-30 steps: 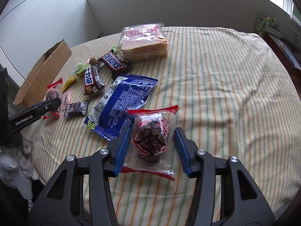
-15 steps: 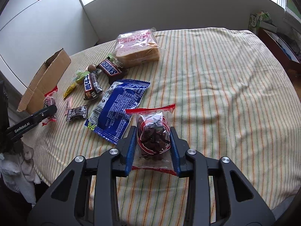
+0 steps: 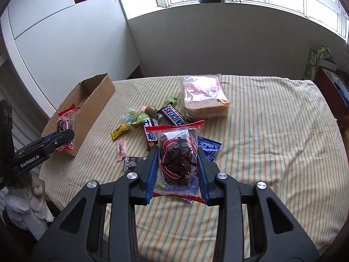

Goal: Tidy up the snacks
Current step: 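Carry both candy bags into the cardboard box and open both tools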

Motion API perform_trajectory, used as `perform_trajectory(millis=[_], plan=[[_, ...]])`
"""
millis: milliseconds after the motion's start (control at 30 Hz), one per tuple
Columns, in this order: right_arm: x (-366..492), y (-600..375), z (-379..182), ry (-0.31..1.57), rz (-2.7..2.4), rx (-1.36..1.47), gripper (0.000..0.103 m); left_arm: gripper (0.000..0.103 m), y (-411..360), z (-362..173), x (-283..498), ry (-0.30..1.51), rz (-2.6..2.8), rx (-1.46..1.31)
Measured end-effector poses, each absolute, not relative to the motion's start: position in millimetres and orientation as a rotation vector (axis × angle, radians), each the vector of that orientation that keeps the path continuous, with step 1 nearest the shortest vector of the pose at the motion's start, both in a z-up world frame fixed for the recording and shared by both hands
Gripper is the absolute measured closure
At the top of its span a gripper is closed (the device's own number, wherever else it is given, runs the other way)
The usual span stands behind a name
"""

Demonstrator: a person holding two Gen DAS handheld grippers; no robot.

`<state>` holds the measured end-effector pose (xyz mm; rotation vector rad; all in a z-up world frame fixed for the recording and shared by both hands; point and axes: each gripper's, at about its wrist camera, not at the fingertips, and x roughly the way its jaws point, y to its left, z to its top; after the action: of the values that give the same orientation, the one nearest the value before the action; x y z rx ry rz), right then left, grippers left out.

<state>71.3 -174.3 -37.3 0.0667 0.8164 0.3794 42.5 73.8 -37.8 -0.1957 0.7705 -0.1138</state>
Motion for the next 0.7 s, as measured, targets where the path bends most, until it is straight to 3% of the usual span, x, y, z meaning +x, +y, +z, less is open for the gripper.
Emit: perform_trajectory(millis=[433, 700], plan=[[118.5, -30.7, -8.5, 0.762, 0.587, -0.052, 0.069, 0.06, 157.0, -34.3, 47.5, 0.739, 0.043, -0.203], [151.6, 57.2, -18.5, 0.794, 0.686, -0.117, 0.069, 0.06, 192.1, -42.9, 63.3, 0.76, 0.098, -0.18]])
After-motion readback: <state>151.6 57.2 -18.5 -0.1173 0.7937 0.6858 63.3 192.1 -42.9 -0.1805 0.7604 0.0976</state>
